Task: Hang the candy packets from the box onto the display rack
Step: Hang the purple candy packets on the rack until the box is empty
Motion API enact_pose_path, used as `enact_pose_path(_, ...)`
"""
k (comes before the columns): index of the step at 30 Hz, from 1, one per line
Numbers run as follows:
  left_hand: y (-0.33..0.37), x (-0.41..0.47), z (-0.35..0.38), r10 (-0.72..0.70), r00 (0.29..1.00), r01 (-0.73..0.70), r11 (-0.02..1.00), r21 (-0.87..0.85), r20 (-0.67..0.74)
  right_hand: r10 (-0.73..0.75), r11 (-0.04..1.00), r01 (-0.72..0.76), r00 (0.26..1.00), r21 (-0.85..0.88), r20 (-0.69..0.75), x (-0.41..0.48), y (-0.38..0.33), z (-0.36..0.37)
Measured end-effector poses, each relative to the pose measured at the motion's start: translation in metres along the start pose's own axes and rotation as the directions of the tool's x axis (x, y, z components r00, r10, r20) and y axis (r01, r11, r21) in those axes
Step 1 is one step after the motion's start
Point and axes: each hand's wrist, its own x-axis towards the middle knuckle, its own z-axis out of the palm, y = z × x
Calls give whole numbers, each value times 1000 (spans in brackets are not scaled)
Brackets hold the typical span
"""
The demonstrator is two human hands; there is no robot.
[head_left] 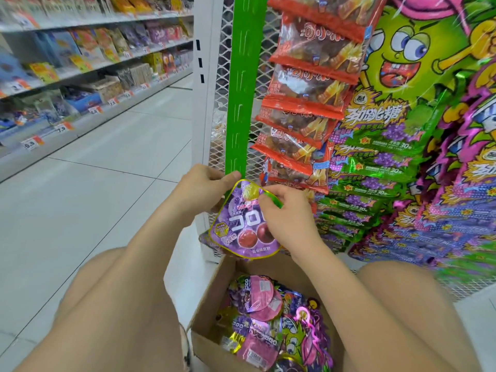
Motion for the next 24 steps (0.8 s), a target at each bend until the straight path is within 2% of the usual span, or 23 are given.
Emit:
enact_pose_path(3,6,-13,-5,-72,994,81,991,-108,86,53,995,-53,999,83,3,-1,-1,13)
enact_pose_path(6,11,-22,-9,-119,986,139,973,-183,115,45,995,-43,999,93,-22,0,-2,17)
enact_pose_path(12,10,-24,-12,-87,984,113,978,-173,155,44,998,-43,999,38,-25,-2,-3,19)
enact_pose_path(24,10,-23,-7,-81,989,104,977,-186,127,63,997,-58,995,51,-83,-7,-3,20)
